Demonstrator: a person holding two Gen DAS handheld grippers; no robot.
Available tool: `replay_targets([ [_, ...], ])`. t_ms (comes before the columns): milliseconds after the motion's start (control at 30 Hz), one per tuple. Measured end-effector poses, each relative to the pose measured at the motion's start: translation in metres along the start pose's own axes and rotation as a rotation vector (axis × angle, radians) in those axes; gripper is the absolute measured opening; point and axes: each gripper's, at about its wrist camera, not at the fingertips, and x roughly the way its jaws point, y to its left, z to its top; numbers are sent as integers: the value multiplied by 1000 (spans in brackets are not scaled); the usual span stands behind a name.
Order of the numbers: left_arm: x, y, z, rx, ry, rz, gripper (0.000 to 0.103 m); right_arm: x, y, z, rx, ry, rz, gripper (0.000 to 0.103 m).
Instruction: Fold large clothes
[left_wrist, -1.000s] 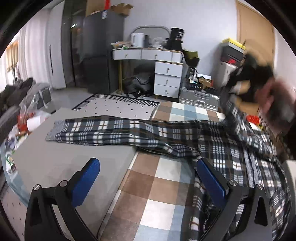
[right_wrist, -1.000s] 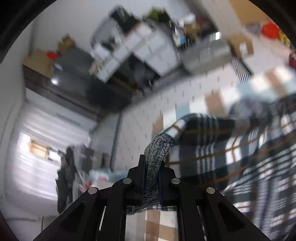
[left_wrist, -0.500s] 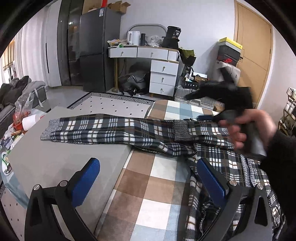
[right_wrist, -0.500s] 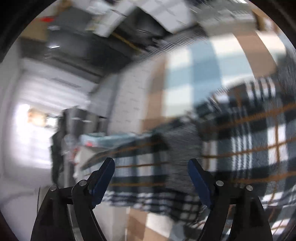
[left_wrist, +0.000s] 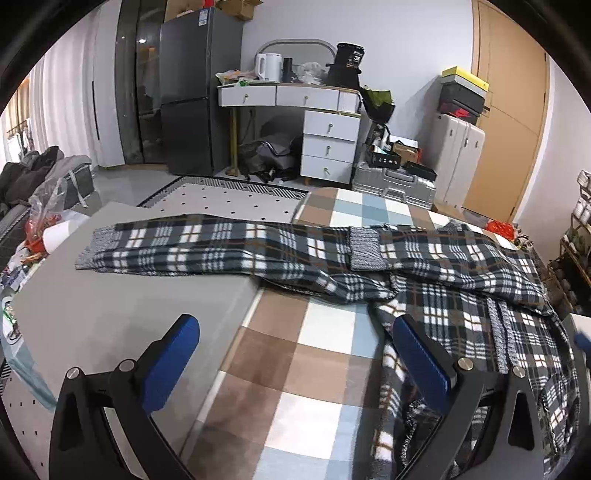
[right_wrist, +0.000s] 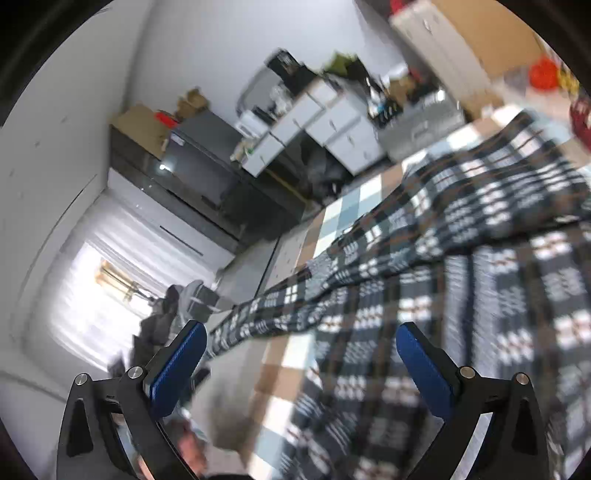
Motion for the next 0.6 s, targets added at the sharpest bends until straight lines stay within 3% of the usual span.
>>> replay_targets([
  [167,-10,1,-4,-23,-36,-45,102,-31,10,-59,-137,-169,-10,103],
  [300,-18,10,-2,-78,-58,31,102,-37,29,-73,-313,-152,-165,103],
  [367,-21,17,3,-100,-52,39,102,-41,35,-80,-396,-197,-217,103],
  [467,-31,42,17,-149,-72,54,102,-41,34,-83,-375,-193,-205,103],
  [600,-33,107,42,-318,-34,45,102,-47,27,-81,-328,-179,-164,103],
])
